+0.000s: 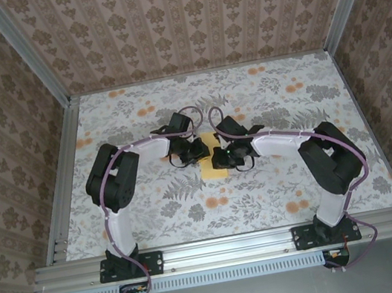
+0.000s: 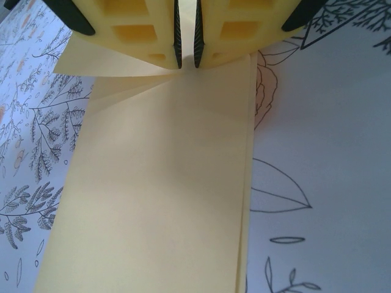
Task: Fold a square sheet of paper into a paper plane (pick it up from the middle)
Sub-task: Fold the triangle a second time at the center of the table.
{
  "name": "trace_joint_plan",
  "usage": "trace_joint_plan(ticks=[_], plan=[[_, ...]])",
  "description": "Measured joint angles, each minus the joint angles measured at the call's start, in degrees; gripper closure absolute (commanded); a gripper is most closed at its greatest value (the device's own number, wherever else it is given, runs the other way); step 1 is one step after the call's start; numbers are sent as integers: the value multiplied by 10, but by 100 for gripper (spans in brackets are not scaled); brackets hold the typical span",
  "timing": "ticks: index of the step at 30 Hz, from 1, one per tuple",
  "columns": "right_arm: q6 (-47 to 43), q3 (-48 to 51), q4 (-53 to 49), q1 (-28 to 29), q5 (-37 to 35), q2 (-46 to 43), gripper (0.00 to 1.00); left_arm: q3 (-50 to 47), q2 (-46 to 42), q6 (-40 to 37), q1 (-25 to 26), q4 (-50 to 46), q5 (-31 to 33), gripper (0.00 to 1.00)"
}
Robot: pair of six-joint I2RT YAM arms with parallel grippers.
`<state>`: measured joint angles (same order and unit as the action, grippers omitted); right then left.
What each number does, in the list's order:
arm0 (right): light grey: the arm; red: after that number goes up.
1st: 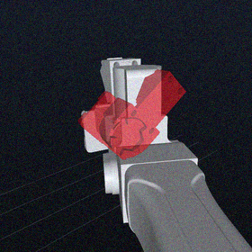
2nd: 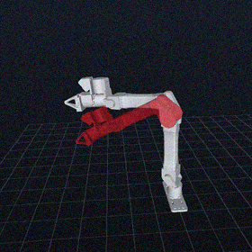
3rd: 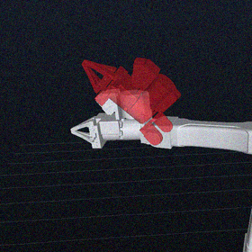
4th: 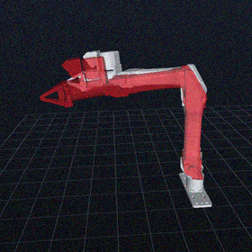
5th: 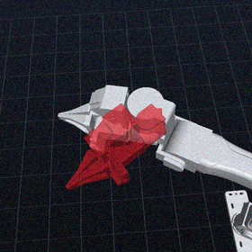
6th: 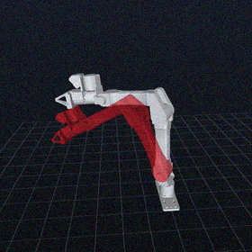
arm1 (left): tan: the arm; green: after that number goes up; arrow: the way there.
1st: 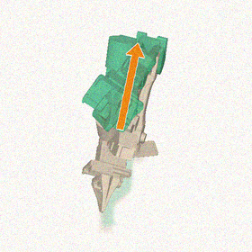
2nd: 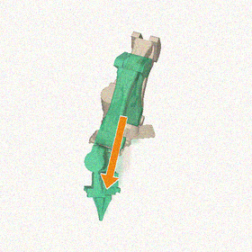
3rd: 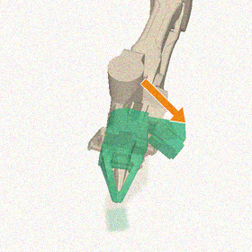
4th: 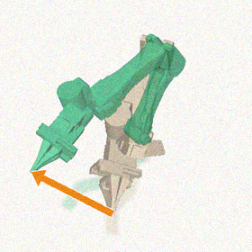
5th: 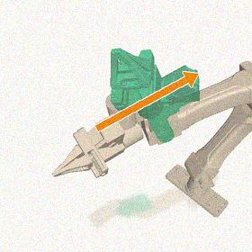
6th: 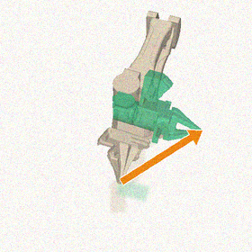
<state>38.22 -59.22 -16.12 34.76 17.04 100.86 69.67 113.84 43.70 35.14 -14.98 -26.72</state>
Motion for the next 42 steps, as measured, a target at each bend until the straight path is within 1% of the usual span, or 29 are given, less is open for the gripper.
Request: trace_joint_plan(ticks=[8,17,30,42], plan=[[-34,0,-61,0,2,6,89,0,0,0,0,-1,4,84],[-49,0,-90,0,-7,6,89,0,1,0,0,-1,4,84],[-49,18,-80,-9,-14,13,89,0,1,0,0,-1,4,84],[-38,27,-39,-16,30,-13,88,0,1,0,0,-1,4,84]])
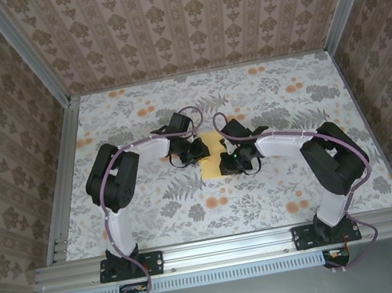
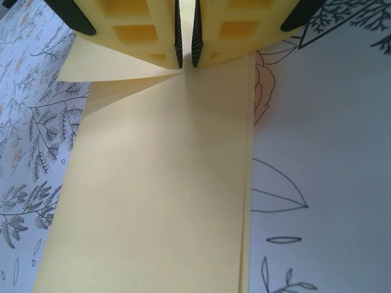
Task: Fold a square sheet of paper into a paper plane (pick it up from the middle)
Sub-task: Fold the triangle a second time at the center of the table.
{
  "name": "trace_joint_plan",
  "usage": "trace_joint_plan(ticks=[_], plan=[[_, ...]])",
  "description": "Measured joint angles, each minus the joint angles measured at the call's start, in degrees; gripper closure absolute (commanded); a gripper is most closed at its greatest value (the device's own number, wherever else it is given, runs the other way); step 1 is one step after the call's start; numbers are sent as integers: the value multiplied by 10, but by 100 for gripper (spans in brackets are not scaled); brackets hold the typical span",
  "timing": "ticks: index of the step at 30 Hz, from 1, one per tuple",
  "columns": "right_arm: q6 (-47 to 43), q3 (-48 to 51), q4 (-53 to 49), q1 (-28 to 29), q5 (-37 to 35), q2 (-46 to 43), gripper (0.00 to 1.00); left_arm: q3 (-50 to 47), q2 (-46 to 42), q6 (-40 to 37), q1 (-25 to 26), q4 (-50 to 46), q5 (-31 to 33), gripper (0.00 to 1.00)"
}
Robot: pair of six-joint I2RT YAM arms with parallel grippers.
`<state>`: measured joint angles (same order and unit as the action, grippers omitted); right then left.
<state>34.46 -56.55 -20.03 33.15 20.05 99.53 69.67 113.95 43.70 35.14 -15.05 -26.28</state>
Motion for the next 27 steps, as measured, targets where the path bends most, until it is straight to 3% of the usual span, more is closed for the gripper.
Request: trace_joint_plan(ticks=[14,27], plan=[[0,-44,23,-8,14,71,88,0,0,0,0,0,0,84],[11,68,133,-41,90,23,88,2,2,0,0,-3,2,84]])
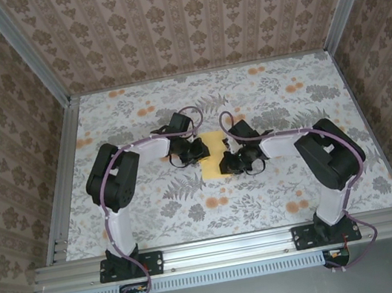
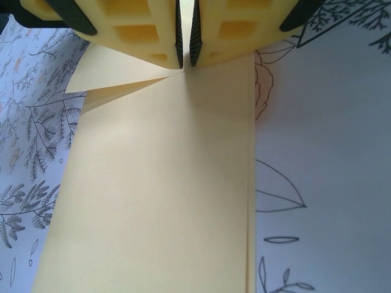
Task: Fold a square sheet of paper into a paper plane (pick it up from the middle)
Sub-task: Fold the triangle a second time at the center of the table.
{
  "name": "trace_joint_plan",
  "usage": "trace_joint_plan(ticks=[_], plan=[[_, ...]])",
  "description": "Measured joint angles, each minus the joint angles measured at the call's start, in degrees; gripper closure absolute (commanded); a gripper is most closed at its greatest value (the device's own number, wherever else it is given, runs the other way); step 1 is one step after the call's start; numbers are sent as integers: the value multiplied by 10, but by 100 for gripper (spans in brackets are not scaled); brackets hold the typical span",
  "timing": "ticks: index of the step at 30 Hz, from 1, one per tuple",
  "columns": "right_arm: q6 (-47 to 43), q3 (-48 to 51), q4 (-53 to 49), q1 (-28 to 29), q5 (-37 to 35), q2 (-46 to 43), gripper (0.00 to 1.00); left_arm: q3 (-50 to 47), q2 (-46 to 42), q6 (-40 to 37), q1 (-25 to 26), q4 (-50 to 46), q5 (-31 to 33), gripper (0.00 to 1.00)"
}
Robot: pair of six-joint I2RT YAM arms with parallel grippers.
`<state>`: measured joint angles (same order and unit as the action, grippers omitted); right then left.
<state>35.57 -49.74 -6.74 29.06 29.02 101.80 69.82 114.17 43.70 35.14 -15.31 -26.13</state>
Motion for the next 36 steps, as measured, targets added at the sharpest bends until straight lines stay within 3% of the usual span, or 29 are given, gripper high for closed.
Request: trace_joint_plan(ticks=[19,36], plan=[[23,23,23,-21,32,-63,88,3,2,-4,0,-4,-2,85],[17,1,-18,-21,0,-4,92,7,2,-9,0,-7,-4,84]])
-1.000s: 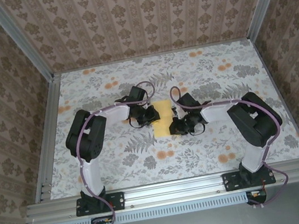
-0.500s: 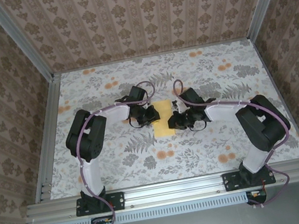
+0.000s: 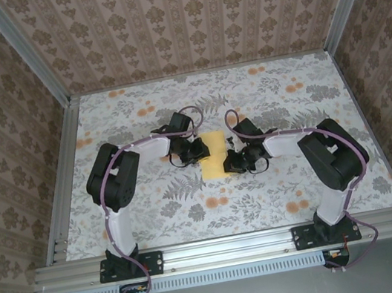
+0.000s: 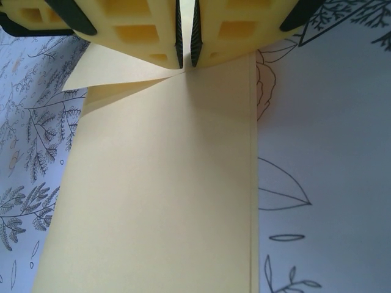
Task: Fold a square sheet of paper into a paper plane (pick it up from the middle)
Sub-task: Fold the triangle a second time at the center of the table.
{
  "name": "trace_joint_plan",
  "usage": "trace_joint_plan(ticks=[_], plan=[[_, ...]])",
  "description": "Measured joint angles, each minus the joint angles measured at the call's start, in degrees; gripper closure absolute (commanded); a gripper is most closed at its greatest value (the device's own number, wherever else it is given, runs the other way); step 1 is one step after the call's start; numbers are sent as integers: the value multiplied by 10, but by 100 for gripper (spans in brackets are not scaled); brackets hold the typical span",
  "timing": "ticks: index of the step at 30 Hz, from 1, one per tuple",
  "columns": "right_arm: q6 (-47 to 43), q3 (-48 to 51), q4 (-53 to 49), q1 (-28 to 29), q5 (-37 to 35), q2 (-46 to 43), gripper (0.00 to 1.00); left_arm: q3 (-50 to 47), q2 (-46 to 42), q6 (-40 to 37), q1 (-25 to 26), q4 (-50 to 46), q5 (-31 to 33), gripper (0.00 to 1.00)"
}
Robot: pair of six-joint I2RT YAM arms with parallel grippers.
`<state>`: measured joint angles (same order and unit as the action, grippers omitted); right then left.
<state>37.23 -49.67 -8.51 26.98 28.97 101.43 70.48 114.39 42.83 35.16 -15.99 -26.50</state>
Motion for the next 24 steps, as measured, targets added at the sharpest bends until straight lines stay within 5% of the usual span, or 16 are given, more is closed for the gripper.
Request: trace_joint_plan(ticks=[10,24], plan=[[3,0,0,0,-1,2,94,-9,-16,-6,14,24,-7,77],[7,0,0,0,-2,2,94,-73,-43,54,72,90,-27,88]])
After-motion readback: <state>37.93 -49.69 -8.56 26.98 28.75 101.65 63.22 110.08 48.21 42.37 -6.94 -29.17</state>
